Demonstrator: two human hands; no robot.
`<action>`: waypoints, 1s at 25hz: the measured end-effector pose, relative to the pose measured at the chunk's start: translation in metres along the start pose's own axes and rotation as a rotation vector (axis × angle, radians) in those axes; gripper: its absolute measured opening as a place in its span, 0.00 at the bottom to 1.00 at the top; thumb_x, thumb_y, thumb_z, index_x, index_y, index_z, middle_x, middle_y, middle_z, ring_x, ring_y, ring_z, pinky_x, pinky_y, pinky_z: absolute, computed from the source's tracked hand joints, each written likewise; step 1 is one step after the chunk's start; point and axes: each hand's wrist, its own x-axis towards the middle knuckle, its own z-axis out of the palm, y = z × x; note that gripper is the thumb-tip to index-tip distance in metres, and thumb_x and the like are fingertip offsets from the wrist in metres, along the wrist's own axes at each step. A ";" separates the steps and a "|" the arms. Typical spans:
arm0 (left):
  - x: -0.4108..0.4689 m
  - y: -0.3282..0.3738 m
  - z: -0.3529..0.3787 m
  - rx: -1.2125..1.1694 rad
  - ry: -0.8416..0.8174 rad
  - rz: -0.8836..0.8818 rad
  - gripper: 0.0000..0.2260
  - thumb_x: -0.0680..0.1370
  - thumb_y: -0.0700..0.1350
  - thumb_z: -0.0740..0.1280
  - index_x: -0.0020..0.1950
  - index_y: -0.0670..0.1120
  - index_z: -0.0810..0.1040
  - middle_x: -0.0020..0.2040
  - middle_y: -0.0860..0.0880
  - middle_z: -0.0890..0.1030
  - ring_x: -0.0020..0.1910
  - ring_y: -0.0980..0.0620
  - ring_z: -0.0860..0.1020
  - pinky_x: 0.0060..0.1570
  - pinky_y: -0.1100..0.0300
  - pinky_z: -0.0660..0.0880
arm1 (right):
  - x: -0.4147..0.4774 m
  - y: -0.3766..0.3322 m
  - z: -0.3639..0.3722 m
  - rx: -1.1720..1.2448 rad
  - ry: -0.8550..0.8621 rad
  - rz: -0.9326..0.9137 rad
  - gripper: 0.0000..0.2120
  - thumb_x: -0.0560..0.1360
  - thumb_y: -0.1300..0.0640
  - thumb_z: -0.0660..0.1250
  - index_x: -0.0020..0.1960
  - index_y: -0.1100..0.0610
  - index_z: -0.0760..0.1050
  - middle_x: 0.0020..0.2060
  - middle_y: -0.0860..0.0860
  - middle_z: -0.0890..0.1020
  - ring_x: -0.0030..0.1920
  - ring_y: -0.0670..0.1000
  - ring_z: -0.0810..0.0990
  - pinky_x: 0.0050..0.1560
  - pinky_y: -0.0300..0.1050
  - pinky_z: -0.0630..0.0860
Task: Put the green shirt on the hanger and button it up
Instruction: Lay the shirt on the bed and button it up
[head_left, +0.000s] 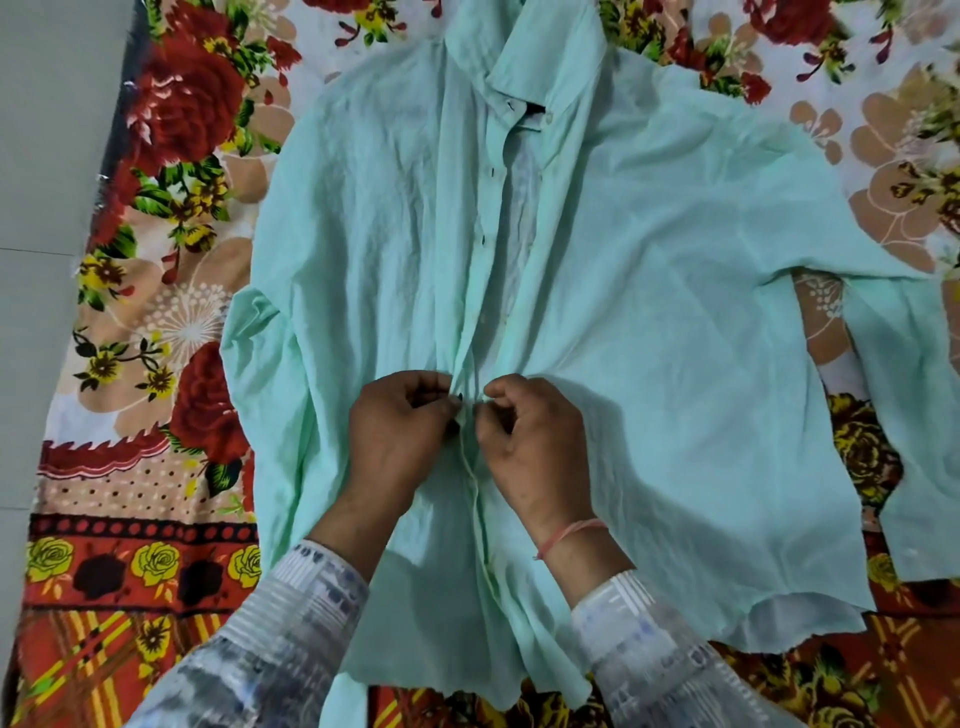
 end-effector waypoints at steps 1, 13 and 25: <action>0.000 -0.002 0.001 -0.017 0.003 -0.007 0.08 0.75 0.36 0.77 0.47 0.49 0.88 0.41 0.47 0.89 0.43 0.45 0.89 0.52 0.42 0.87 | 0.002 -0.003 0.000 -0.055 -0.020 -0.024 0.09 0.75 0.51 0.70 0.52 0.53 0.83 0.44 0.52 0.83 0.44 0.56 0.84 0.46 0.55 0.82; -0.008 0.000 0.010 -0.222 -0.013 0.006 0.09 0.75 0.36 0.77 0.54 0.45 0.88 0.48 0.44 0.90 0.51 0.42 0.89 0.59 0.39 0.84 | 0.016 0.001 -0.016 0.316 -0.115 0.243 0.04 0.77 0.57 0.75 0.48 0.52 0.89 0.41 0.43 0.89 0.45 0.39 0.86 0.51 0.34 0.81; -0.015 0.012 0.013 -0.180 -0.101 0.039 0.09 0.73 0.35 0.81 0.50 0.45 0.90 0.42 0.46 0.90 0.44 0.49 0.89 0.53 0.53 0.87 | 0.021 0.008 -0.033 0.414 -0.205 0.322 0.08 0.77 0.62 0.74 0.51 0.50 0.89 0.42 0.43 0.89 0.47 0.42 0.88 0.54 0.43 0.84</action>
